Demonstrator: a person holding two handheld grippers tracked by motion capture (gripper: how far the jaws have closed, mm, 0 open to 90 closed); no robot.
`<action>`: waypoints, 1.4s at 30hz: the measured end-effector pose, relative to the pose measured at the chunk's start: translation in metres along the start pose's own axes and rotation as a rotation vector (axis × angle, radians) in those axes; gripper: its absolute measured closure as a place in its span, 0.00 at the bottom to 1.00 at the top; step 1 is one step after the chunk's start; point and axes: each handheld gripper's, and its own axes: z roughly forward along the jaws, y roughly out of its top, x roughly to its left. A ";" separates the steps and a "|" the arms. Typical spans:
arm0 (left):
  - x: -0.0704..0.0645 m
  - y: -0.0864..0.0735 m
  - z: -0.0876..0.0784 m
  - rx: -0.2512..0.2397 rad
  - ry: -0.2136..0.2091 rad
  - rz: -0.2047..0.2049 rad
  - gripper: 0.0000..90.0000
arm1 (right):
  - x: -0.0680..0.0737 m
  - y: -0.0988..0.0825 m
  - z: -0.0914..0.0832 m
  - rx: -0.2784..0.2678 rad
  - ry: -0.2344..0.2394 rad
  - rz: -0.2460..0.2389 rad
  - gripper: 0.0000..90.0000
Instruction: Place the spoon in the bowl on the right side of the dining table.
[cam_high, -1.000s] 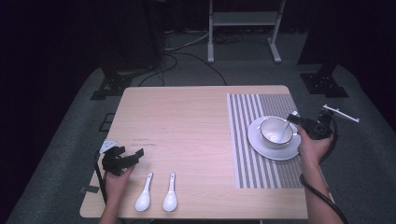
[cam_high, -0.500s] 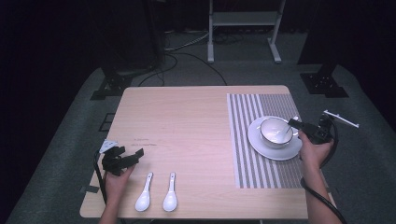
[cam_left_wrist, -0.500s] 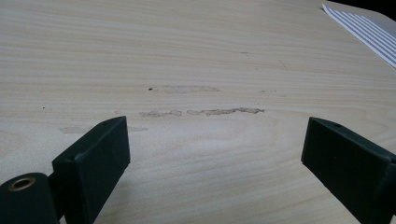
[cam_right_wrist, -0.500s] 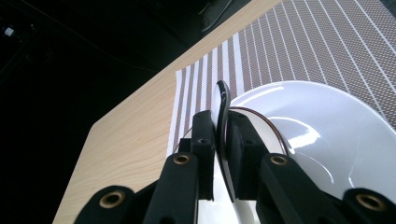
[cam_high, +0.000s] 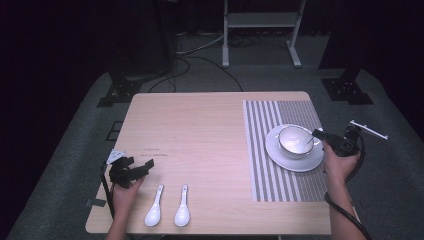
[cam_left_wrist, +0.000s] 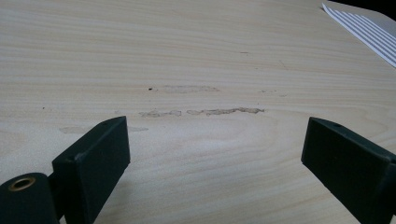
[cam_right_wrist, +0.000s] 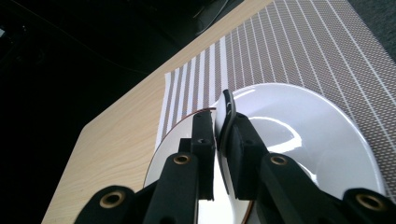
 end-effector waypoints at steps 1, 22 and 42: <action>0.000 0.000 0.000 0.000 0.000 0.000 0.07 | -0.002 0.000 0.000 -0.001 -0.004 -0.001 0.91; 0.000 0.000 0.000 0.001 -0.001 -0.002 0.07 | -0.021 -0.003 -0.006 -0.009 -0.002 0.024 0.82; 0.000 0.000 0.000 0.002 0.005 0.001 0.07 | -0.031 -0.014 -0.008 0.006 0.102 0.063 0.72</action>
